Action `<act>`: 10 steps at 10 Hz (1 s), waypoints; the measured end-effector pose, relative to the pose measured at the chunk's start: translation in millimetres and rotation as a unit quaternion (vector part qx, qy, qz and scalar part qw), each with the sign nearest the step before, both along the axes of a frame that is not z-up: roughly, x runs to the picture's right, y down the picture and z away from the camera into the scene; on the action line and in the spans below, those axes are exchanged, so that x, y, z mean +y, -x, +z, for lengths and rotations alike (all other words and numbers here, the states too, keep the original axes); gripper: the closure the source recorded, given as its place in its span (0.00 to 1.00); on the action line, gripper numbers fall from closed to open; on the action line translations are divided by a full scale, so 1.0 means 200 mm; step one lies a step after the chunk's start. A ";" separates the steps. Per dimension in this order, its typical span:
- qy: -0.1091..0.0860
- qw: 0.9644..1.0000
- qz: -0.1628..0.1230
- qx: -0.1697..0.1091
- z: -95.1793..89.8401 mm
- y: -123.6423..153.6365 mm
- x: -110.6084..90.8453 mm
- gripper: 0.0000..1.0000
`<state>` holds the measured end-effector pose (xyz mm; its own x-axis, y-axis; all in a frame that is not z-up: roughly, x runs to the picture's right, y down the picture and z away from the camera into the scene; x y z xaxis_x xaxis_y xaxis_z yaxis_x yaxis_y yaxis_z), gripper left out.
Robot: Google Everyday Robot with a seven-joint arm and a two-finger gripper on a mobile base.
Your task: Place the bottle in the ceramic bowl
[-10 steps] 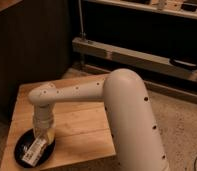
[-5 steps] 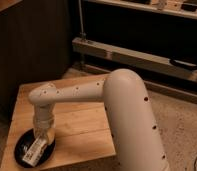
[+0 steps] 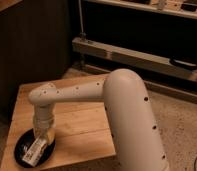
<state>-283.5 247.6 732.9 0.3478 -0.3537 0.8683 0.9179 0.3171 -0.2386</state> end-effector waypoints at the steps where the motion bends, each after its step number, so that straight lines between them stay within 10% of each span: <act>1: 0.000 1.000 0.000 0.000 0.00 0.00 0.00 0.67; 6: 0.000 1.000 0.000 0.000 0.00 0.00 0.00 0.21; 10: 0.000 1.000 0.000 0.000 0.00 0.00 0.00 0.20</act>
<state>-283.6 247.5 732.8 0.3478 -0.3537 0.8683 0.9179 0.3171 -0.2385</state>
